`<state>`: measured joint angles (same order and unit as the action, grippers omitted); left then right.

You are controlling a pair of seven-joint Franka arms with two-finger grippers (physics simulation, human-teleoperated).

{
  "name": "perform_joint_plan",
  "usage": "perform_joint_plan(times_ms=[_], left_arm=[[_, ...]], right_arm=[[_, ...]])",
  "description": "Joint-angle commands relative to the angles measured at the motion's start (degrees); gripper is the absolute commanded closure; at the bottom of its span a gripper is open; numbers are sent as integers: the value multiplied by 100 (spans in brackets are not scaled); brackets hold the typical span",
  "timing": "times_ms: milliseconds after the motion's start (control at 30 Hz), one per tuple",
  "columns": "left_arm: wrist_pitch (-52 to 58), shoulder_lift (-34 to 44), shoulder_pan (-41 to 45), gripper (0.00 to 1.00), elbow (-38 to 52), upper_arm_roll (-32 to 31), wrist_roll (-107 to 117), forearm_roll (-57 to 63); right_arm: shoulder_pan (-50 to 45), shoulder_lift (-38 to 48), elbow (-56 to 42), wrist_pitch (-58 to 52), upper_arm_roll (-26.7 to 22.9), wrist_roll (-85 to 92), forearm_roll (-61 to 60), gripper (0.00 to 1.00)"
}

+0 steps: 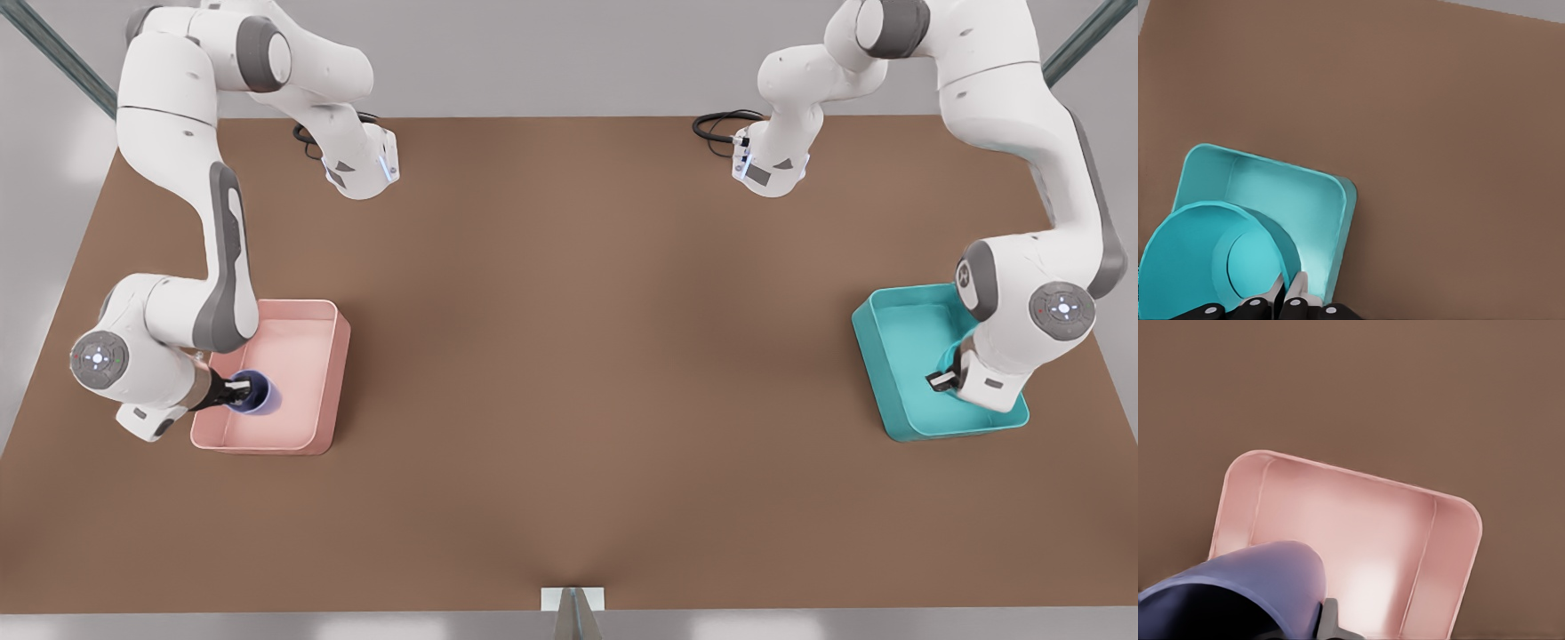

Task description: Put the bowls and cups in different boxes

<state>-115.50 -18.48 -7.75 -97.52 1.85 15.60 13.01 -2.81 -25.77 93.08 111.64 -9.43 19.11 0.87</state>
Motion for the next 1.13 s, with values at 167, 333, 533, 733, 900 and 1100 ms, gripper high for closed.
perform_joint_plan(times_ms=[167,333,533,733,900,1100], left_arm=[[-561,-455,-306,79,-496,175,-1270,-17],[-975,-788,-499,79,-830,192,-1288,-9],[-1168,-1193,-728,79,-821,192,-1481,0],[-1046,-1149,-693,0,-778,184,-1490,-9],[2312,64,-174,0,1016,-581,-1481,-438],[3341,389,652,0,1903,-678,-1481,-1239]], right_arm=[[26,-517,369,1316,37,1570,-298,79],[35,-719,369,1492,46,1587,-395,67],[26,-807,360,1475,73,1675,-439,0],[-35,-8,168,536,73,1649,-430,0],[-457,563,-2180,-3729,55,-883,44,0],[-229,1724,-1116,-3175,284,-927,361,0]])
